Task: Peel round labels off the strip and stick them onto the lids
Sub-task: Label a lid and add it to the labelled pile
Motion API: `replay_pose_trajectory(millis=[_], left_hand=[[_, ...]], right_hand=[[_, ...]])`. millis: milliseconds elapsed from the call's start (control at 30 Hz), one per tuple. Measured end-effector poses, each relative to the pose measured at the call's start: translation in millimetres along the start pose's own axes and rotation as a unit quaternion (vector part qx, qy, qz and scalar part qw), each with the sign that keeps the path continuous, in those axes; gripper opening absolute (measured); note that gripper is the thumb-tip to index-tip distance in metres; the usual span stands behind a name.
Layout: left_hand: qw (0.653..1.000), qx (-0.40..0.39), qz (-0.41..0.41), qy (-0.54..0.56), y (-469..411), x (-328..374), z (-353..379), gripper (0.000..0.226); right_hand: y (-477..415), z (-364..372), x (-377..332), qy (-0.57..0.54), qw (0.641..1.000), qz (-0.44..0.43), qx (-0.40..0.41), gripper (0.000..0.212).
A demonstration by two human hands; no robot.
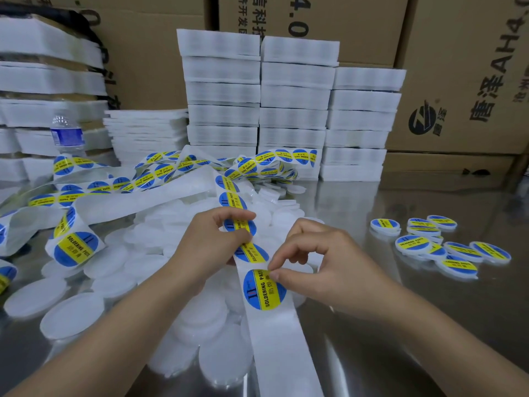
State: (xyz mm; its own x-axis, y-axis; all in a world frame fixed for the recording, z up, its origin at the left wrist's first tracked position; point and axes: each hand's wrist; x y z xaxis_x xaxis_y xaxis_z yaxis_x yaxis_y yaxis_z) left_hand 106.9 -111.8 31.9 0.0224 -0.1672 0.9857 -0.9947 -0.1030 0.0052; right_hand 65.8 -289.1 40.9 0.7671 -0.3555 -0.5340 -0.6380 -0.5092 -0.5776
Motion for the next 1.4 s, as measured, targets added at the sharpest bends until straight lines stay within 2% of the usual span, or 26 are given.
replay_pose_trajectory(millis=[167, 233, 333, 400, 467, 600, 633, 700, 767, 833, 900, 967, 1200, 1300, 1400], left_hand=[[0.997, 0.060, -0.012, 0.043, -3, 5, -6, 0.037], [0.997, 0.061, -0.017, 0.042, -3, 6, -6, 0.036], [0.998, 0.051, -0.016, 0.036, -3, 5, -5, 0.035], [0.998, 0.046, -0.012, 0.034, -4, 3, -5, 0.036], [0.999, 0.039, -0.010, 0.027, -4, 3, -5, 0.037], [1.000, -0.007, -0.007, 0.027, -2, 3, -3, 0.040], [0.999, -0.019, -0.007, 0.026, -1, 3, -2, 0.041], [0.999, -0.029, -0.009, 0.017, 0, 3, -2, 0.040], [0.999, -0.037, -0.017, 0.022, 0, 3, -2, 0.039], [0.998, -0.041, -0.022, 0.034, -1, 2, -3, 0.036], [0.997, -0.046, -0.021, 0.050, -2, 2, -5, 0.034], [0.997, -0.053, -0.018, 0.061, -3, 1, -6, 0.037], [0.996, -0.070, 0.021, 0.042, -3, 0, -5, 0.029], [0.996, -0.067, 0.018, 0.052, -4, 0, -5, 0.022], [0.996, -0.076, 0.009, 0.037, -5, -1, -4, 0.013]], right_hand=[[0, -4, -2, -0.066, 0.998, -0.001, 0.006, 0.011], [-3, -8, -3, -0.131, 0.991, -0.002, 0.040, 0.009], [-5, -16, -3, -0.254, 0.960, 0.023, 0.111, 0.014], [-7, -22, 0, -0.288, 0.943, 0.050, 0.162, 0.013], [-9, -27, 5, -0.282, 0.931, 0.085, 0.214, 0.009], [-12, -30, 20, -0.149, 0.933, 0.182, 0.273, 0.007], [-12, -29, 23, -0.120, 0.935, 0.206, 0.262, 0.009], [-10, -29, 30, -0.027, 0.949, 0.250, 0.193, 0.037], [-5, -28, 35, 0.100, 0.956, 0.267, 0.071, 0.073], [0, -25, 38, 0.191, 0.946, 0.260, -0.040, 0.097], [4, -23, 42, 0.252, 0.924, 0.262, -0.118, 0.105], [6, -22, 46, 0.288, 0.906, 0.269, -0.152, 0.101], [4, -27, 47, 0.281, 0.906, 0.288, -0.134, 0.098], [1, -28, 47, 0.248, 0.929, 0.271, -0.047, 0.095], [-4, -27, 43, 0.098, 0.959, 0.260, 0.051, 0.096]])
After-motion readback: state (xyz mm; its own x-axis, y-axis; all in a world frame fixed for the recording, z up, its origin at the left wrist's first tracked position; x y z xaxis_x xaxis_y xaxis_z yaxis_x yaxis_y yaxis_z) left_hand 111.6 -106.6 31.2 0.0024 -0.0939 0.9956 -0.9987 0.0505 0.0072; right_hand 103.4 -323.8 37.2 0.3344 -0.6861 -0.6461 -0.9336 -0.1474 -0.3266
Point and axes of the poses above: each hand's wrist, its own y-axis away from the middle knuckle, its own z-axis out of the palm, x = y × z, and after that the axes turned 12 degrees about -z, right-handed
